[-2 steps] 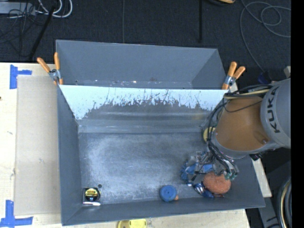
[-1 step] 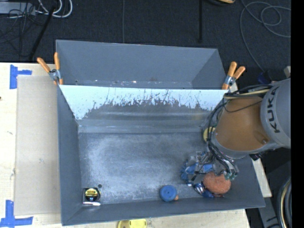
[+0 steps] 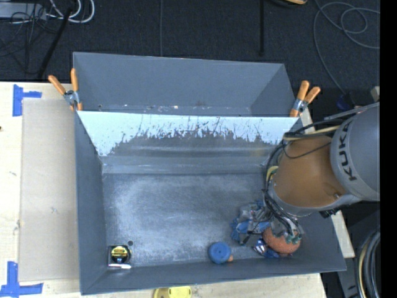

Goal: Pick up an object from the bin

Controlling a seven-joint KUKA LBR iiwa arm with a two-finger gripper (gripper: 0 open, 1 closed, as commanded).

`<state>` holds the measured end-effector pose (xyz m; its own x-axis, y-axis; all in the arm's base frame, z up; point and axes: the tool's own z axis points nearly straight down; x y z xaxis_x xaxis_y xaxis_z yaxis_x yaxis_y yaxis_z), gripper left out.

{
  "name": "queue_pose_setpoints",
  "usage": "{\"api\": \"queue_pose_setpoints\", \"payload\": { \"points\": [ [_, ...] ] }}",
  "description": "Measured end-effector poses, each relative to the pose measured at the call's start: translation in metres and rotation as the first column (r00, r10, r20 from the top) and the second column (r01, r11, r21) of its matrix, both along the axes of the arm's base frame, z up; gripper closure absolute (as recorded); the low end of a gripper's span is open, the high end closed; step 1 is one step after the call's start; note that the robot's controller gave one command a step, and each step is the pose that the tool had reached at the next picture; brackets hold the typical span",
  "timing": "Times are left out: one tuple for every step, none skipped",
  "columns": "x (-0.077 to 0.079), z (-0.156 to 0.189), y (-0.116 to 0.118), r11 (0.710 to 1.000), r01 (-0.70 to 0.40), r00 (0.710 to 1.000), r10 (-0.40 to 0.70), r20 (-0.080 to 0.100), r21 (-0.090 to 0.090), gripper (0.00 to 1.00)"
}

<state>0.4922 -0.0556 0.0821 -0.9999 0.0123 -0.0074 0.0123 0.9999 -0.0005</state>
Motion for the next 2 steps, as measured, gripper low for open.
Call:
{"api": "queue_pose_setpoints", "payload": {
  "points": [
    [0.013, -0.007, -0.037, 1.0, -0.01, 1.0, 0.01, -0.005, 0.008, 1.0],
    [0.009, 0.126, -0.013, 1.0, 0.03, 1.0, -0.03, -0.008, 0.001, 1.0]
  ]
}}
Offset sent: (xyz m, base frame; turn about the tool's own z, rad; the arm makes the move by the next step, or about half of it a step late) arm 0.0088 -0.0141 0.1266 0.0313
